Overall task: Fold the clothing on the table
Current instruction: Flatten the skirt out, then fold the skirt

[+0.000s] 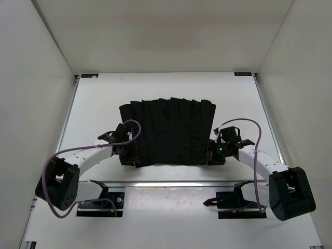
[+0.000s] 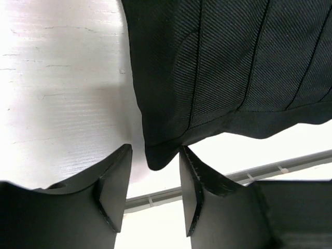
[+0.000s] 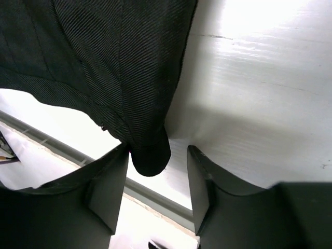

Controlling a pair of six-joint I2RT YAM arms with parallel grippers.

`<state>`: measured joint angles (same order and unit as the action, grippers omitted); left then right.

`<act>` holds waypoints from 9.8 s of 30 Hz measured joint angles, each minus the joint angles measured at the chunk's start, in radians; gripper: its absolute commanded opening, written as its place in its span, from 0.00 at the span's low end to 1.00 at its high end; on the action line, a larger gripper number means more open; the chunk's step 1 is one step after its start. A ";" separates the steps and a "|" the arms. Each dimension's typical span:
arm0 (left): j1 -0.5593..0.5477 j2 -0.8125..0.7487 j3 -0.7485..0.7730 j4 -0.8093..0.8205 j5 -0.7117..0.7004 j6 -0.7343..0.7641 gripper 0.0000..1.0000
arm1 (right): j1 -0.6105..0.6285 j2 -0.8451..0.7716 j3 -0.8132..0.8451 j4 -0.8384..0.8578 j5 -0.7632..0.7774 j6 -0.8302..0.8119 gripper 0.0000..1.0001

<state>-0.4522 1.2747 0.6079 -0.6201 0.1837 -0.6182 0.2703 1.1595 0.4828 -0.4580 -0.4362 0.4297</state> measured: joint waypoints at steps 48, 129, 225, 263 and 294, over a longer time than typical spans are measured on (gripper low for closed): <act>0.052 -0.066 -0.012 0.084 0.039 -0.053 0.00 | -0.068 -0.034 0.053 0.056 -0.017 0.011 0.00; 0.044 -0.339 0.301 -0.218 -0.080 0.162 0.00 | 0.005 -0.324 0.311 -0.182 0.019 -0.037 0.00; 0.200 0.496 0.689 0.151 0.048 0.145 0.63 | -0.297 0.553 0.641 0.216 -0.132 -0.249 0.75; 0.160 0.657 0.578 0.320 0.088 0.022 0.00 | -0.246 0.713 0.678 0.151 -0.031 -0.302 0.06; 0.019 0.618 0.659 0.303 -0.032 0.068 0.00 | -0.290 0.539 0.571 -0.023 0.122 -0.236 0.82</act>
<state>-0.4332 1.8931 1.2671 -0.3172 0.1520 -0.5499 -0.0200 1.6981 1.0538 -0.4812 -0.3141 0.1940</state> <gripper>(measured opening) 0.014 0.846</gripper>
